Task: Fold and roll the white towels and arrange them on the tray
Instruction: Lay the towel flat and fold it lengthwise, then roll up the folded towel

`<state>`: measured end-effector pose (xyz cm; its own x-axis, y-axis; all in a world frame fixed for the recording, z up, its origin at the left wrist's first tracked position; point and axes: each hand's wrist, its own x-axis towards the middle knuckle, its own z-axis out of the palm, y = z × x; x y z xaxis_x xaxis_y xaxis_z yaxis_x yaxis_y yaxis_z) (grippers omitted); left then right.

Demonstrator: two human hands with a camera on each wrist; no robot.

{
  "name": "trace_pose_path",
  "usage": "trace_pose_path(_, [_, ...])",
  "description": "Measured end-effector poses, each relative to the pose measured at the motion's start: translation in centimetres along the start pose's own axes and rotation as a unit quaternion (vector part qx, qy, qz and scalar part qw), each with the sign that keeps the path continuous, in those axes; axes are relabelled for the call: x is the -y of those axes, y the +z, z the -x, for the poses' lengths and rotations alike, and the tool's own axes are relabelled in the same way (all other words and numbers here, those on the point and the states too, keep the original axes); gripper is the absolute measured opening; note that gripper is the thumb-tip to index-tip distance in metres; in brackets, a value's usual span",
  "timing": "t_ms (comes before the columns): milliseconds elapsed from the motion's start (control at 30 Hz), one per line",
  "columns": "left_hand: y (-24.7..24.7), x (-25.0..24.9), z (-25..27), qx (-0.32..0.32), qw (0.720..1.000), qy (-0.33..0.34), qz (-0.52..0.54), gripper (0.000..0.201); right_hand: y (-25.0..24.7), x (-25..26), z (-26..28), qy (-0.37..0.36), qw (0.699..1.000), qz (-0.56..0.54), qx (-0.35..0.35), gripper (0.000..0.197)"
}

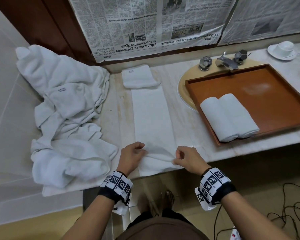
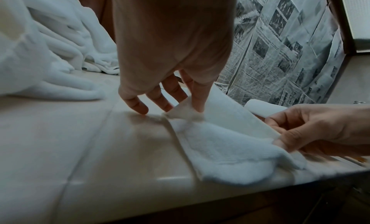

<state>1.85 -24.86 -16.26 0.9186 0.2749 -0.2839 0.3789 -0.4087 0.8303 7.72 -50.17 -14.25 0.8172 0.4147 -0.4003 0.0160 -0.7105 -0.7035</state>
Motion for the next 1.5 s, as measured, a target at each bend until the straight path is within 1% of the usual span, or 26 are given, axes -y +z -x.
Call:
trace_pose_path(133, [-0.2,0.0,0.8,0.009,0.999,0.010,-0.032,0.009,1.1,-0.5,1.0,-0.040,0.997,-0.029,-0.063,0.020])
trace_pose_path(267, [-0.2,-0.1,1.3,0.009,0.999,0.021,-0.040,0.010,1.7,-0.8,1.7,-0.047,0.995,-0.040,-0.074,0.019])
trace_pose_path(400, [-0.2,-0.2,2.0,0.020,0.996,0.057,-0.065,0.021,1.9,-1.4,2.4,-0.040,0.997,-0.041,-0.052,0.023])
trace_pose_path(433, [-0.2,0.0,2.1,0.023,0.996,0.061,-0.063,0.022,2.0,-1.5,2.6,-0.041,0.997,-0.038,-0.045,0.024])
trace_pose_path(500, [-0.2,0.6,2.3,0.031,0.995,0.068,-0.064,0.015,2.1,-1.9,3.0,-0.051,0.998,-0.025,-0.040,0.025])
trace_pose_path(567, [-0.3,1.2,2.4,0.037,0.995,0.062,-0.066,0.014,2.1,-2.1,3.3,-0.064,0.997,-0.002,-0.041,0.023])
trace_pose_path(633, [-0.4,1.5,2.7,0.045,0.996,0.045,-0.057,0.017,2.2,-2.3,3.5,-0.072,0.996,0.016,-0.041,0.019])
trace_pose_path(667, [-0.5,1.7,2.8,0.053,0.995,0.051,-0.064,0.017,2.2,-2.4,3.6,-0.072,0.996,0.019,-0.039,0.019])
trace_pose_path(733, [-0.7,2.1,3.1,0.065,0.989,0.090,-0.095,0.017,2.2,-2.6,3.9,-0.069,0.997,0.017,-0.033,0.020])
trace_pose_path(800, [-1.0,2.8,3.4,0.072,0.983,0.116,-0.120,0.022,2.0,-2.6,4.1,-0.064,0.998,0.008,-0.017,0.019])
trace_pose_path(867, [-1.2,3.4,3.5,0.082,0.984,0.116,-0.111,0.028,1.8,-2.5,4.3,-0.055,0.999,0.001,0.004,0.018])
trace_pose_path(967, [-1.3,3.6,3.6,0.099,0.988,0.091,-0.072,0.032,1.5,-2.0,4.3,-0.044,0.999,-0.002,0.013,0.009])
trace_pose_path(1000, [-1.2,3.5,3.6,0.095,0.990,0.087,-0.063,0.035,1.5,-1.9,4.3,-0.046,0.999,0.001,0.007,0.006])
trace_pose_path(1067, [-0.8,3.2,3.5,0.060,0.990,0.104,-0.074,0.036,1.6,-1.7,4.0,-0.053,0.998,0.014,-0.013,0.005])
trace_pose_path(1167, [0.3,2.8,3.1,0.005,0.980,0.151,-0.129,0.035,2.3,-1.2,3.0,-0.087,0.992,0.070,-0.066,0.012])
trace_pose_path(1233, [1.3,2.5,2.8,-0.003,0.966,0.169,-0.195,0.047,3.2,-0.4,1.9,-0.132,0.978,0.119,-0.112,0.019])
trace_pose_path(1267, [1.9,2.2,2.7,0.009,0.959,0.160,-0.235,0.055,3.8,0.1,1.3,-0.151,0.971,0.140,-0.124,0.025])
trace_pose_path(1333, [3.2,2.0,2.7,0.047,0.941,0.114,-0.314,0.062,5.1,0.4,0.2,-0.168,0.960,0.193,-0.116,0.041])
trace_pose_path(1367, [3.7,2.2,2.8,0.048,0.933,0.103,-0.343,0.062,5.7,0.2,-0.2,-0.159,0.956,0.227,-0.095,0.049])
trace_pose_path(1433, [4.2,2.4,3.4,0.028,0.923,0.093,-0.373,0.060,6.6,-0.7,-0.4,-0.126,0.947,0.290,-0.056,0.058])
trace_pose_path(1500, [4.3,2.7,3.7,0.000,0.921,0.073,-0.382,0.055,6.2,-2.1,-0.3,-0.106,0.940,0.320,-0.050,0.061])
